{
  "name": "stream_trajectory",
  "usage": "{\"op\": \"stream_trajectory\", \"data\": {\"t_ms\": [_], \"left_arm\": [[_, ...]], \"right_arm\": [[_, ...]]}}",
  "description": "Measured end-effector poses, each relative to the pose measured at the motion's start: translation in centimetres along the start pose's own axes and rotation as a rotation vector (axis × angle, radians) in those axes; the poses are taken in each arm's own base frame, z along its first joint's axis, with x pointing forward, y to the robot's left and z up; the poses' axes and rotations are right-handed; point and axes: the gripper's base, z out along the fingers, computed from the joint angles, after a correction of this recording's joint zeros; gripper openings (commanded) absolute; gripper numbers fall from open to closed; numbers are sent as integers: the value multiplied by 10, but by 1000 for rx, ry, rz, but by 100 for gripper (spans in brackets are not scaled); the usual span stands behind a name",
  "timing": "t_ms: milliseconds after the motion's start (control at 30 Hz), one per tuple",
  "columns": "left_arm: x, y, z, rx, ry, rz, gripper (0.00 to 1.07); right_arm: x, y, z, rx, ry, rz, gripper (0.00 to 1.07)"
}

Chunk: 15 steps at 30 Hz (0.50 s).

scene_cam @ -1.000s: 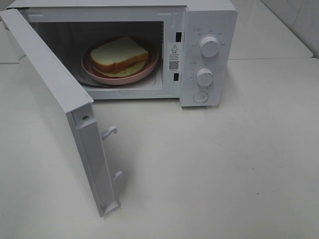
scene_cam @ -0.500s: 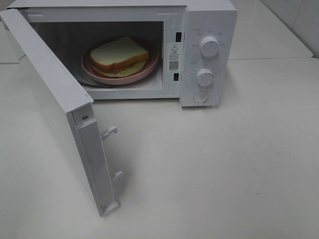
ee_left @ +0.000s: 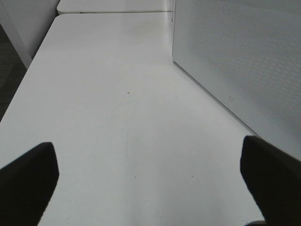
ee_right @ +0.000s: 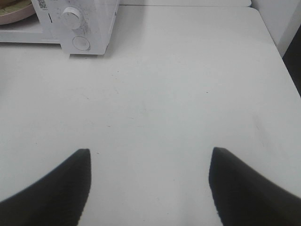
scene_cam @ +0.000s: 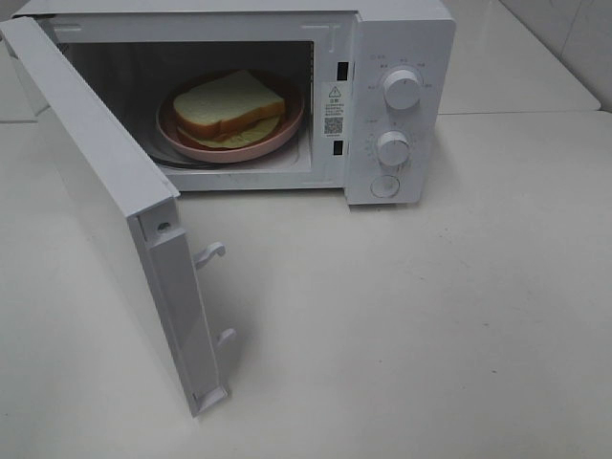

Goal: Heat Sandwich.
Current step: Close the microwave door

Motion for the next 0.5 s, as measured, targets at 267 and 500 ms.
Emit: {"op": "stream_trajectory", "data": {"t_ms": [267,500], "left_arm": [[-11,1,-4,-10,-91,7,98],[-32,4,11,-27,-165,36,92]], "right_arm": [[0,0,0,0,0,1,70],[0,0,0,0,0,1,70]]}}
